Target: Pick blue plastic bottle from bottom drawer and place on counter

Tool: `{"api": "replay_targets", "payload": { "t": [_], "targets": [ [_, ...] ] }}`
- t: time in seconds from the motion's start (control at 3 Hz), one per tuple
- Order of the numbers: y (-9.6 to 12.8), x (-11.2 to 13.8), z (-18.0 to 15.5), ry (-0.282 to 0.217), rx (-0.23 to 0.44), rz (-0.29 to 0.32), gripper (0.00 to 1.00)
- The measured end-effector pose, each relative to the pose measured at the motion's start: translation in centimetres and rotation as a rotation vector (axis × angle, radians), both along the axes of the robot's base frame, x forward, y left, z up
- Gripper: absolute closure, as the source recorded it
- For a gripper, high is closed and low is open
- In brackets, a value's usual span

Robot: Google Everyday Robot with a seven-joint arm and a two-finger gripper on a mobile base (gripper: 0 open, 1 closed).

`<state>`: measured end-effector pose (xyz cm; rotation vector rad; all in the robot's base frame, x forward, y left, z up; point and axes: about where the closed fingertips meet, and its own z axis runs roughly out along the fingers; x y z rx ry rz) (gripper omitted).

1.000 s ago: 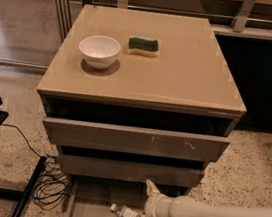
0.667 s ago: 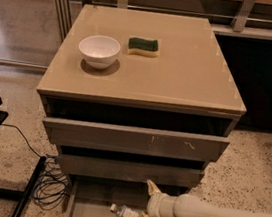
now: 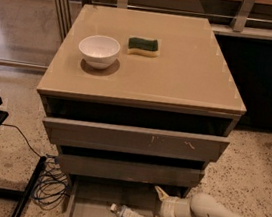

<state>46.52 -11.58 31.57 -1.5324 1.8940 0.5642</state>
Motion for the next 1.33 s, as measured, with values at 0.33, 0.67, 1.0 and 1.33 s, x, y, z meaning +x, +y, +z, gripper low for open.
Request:
{"api": "replay_targets", "payload": {
  "t": [0.33, 0.67, 1.0, 1.33],
  "targets": [
    [0.2, 0.0, 0.0, -0.001, -0.001, 0.002, 0.00],
    [0.8, 0.6, -1.8, 0.010, -0.024, -0.023, 0.00],
    [0.9, 1.9, -4.9, 0.042, -0.042, -0.091, 0.00],
    [1.0, 2.2, -7.9, 0.091, -0.040, -0.161, 0.00]
  ]
}}
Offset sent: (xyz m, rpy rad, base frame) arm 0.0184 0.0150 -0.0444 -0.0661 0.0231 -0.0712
